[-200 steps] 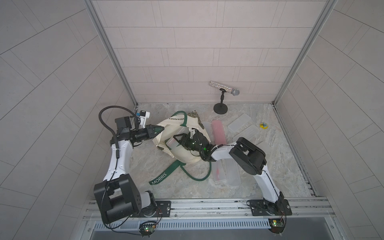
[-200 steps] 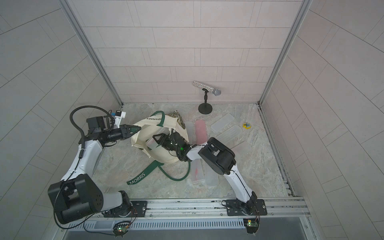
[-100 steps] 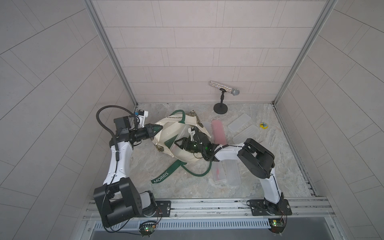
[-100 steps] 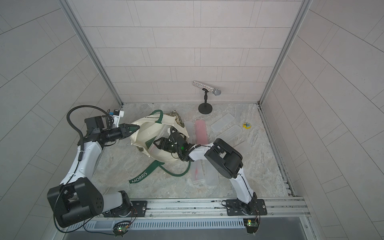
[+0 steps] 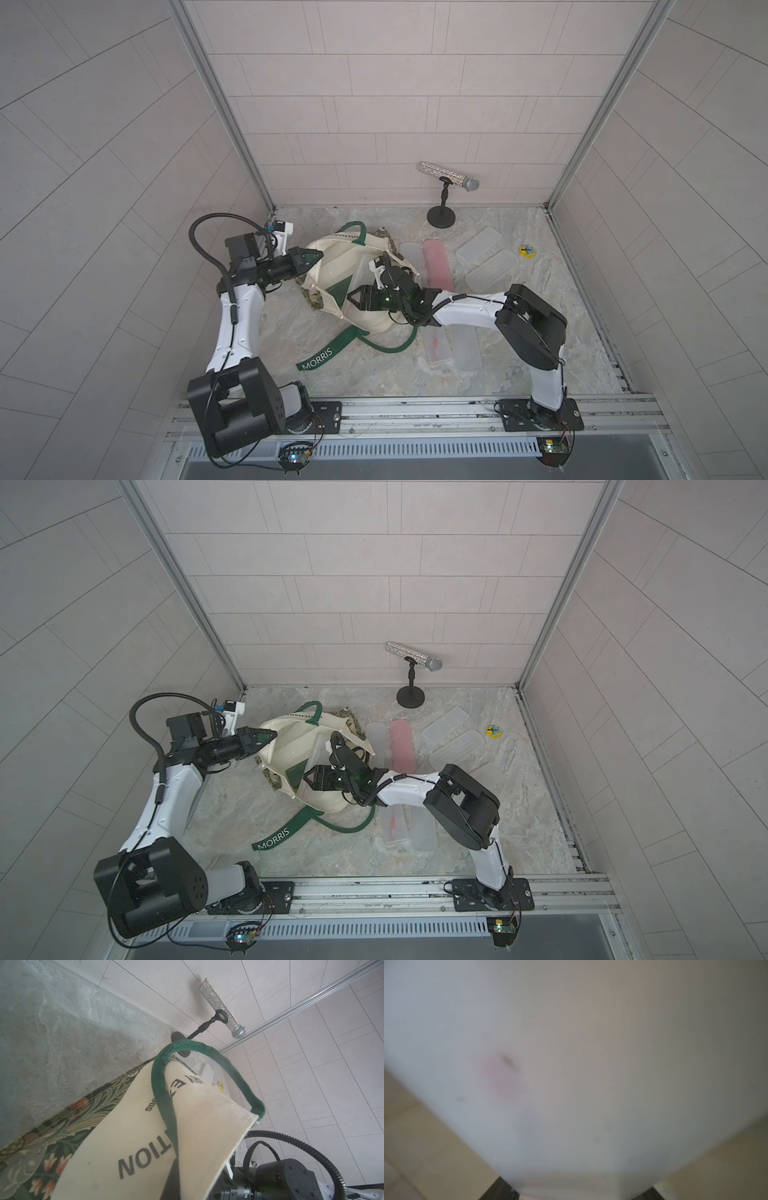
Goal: Take out the pencil case from the canvas bag
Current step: Pick up the pencil case from the canvas bag.
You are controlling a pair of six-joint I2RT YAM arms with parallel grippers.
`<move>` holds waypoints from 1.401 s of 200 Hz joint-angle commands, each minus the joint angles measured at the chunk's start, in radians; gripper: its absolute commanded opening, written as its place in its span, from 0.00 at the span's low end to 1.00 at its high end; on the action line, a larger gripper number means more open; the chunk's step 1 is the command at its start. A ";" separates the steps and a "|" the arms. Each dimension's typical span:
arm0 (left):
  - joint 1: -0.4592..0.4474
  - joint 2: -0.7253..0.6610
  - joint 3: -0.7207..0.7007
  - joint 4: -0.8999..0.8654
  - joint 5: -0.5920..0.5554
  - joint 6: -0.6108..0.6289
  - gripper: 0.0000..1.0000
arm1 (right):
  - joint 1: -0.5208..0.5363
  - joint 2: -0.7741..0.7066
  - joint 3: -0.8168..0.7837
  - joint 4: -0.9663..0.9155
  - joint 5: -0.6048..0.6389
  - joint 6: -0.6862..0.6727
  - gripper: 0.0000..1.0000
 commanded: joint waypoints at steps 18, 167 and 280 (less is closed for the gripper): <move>0.017 -0.019 -0.009 0.083 -0.040 0.014 0.00 | 0.009 -0.092 -0.065 -0.065 0.002 -0.096 0.54; 0.023 0.011 -0.017 0.075 -0.071 0.031 0.00 | -0.019 -0.382 -0.210 -0.030 -0.008 -0.165 0.55; 0.032 0.024 0.013 0.046 -0.126 0.025 0.00 | -0.161 -0.568 -0.284 -0.099 -0.032 -0.166 0.56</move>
